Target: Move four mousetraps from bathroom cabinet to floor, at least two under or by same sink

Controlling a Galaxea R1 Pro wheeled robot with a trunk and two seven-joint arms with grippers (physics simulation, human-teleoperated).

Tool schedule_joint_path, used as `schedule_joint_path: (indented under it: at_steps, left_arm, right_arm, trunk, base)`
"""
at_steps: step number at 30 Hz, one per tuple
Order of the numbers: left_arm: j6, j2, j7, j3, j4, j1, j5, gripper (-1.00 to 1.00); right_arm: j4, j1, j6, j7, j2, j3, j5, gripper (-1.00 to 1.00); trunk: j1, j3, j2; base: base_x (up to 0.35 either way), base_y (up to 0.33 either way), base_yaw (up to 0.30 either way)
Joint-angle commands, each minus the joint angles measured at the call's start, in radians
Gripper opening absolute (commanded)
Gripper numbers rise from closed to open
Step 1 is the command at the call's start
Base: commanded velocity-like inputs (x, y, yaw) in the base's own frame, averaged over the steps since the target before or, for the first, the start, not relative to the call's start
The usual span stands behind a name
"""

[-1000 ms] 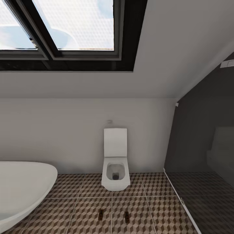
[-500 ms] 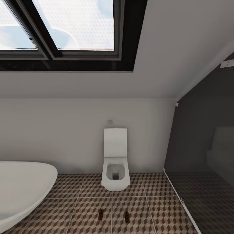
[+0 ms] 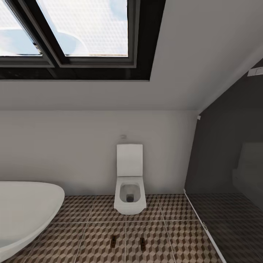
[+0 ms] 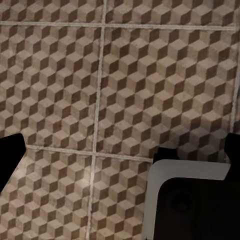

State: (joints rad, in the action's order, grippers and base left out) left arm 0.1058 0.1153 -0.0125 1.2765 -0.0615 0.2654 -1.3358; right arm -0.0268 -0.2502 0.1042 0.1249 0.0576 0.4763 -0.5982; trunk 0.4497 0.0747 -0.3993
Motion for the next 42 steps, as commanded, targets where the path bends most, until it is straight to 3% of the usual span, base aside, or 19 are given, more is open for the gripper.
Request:
schedule_joint_path:
  at_steps: [1, 12, 42]
  left_arm:
    - [0.006, 0.000, -0.001, 0.007, -0.001, 0.000, -0.006, 1.00]
    - [0.022, 0.000, -0.001, 0.007, -0.001, 0.000, -0.006, 1.00]
    - [0.023, 0.000, -0.001, 0.007, -0.001, 0.000, -0.006, 1.00]
  right_arm:
    - [-0.002, 0.000, 0.006, 0.006, 0.000, 0.008, -0.006, 1.00]
    - [-0.002, 0.000, 0.006, 0.006, 0.002, 0.008, -0.006, 1.00]
    - [-0.002, 0.000, 0.006, 0.006, 0.006, 0.008, -0.006, 1.00]
  trunk:
    - [0.000, 0.000, -0.001]
    - [0.000, -0.005, -0.001]
    - [0.000, -0.051, -0.001]
  base:
    - [0.000, 0.000, 0.000]
    - [0.000, 0.000, 0.000]
    - [0.000, 0.000, 0.000]
